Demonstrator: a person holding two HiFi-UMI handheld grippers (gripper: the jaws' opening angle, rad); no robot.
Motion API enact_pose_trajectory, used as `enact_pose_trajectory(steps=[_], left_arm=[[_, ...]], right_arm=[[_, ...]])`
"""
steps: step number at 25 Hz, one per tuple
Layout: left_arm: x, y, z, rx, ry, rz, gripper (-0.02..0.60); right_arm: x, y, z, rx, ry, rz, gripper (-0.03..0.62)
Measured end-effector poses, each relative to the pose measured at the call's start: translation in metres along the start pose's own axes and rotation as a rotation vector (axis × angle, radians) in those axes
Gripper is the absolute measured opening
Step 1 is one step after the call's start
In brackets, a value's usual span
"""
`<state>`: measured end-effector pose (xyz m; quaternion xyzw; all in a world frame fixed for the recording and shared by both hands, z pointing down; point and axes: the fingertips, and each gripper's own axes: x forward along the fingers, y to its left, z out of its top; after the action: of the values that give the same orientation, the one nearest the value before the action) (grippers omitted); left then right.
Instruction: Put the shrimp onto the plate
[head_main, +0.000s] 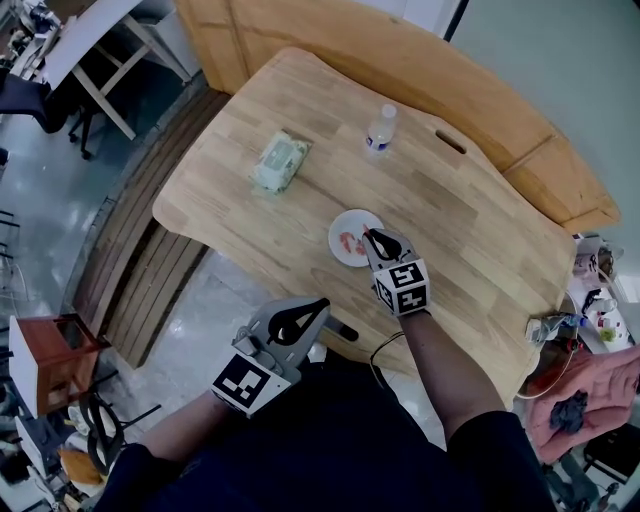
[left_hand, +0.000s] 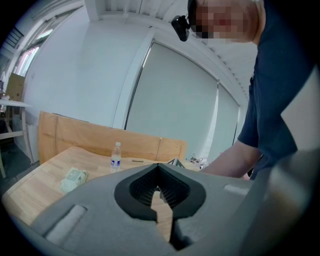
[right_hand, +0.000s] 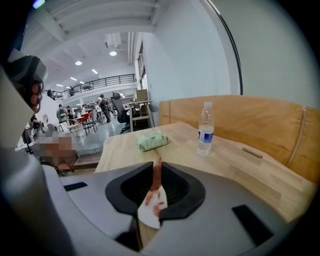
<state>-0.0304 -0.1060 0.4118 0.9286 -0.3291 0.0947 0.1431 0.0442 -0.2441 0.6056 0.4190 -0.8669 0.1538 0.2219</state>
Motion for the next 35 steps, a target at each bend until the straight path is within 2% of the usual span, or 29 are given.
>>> enact_pose_trajectory(steps=[21,35], left_arm=[[-0.001,0.023,-0.001,-0.017,0.024,0.053,0.005],[-0.007,0.029,-0.016,-0.038,0.053,0.088,0.005]], right_arm=[[0.068,-0.033,-0.063,-0.002,0.208,-0.017,0.060],[0.086,-0.042,-0.096,0.015,0.275,-0.025,0.060]])
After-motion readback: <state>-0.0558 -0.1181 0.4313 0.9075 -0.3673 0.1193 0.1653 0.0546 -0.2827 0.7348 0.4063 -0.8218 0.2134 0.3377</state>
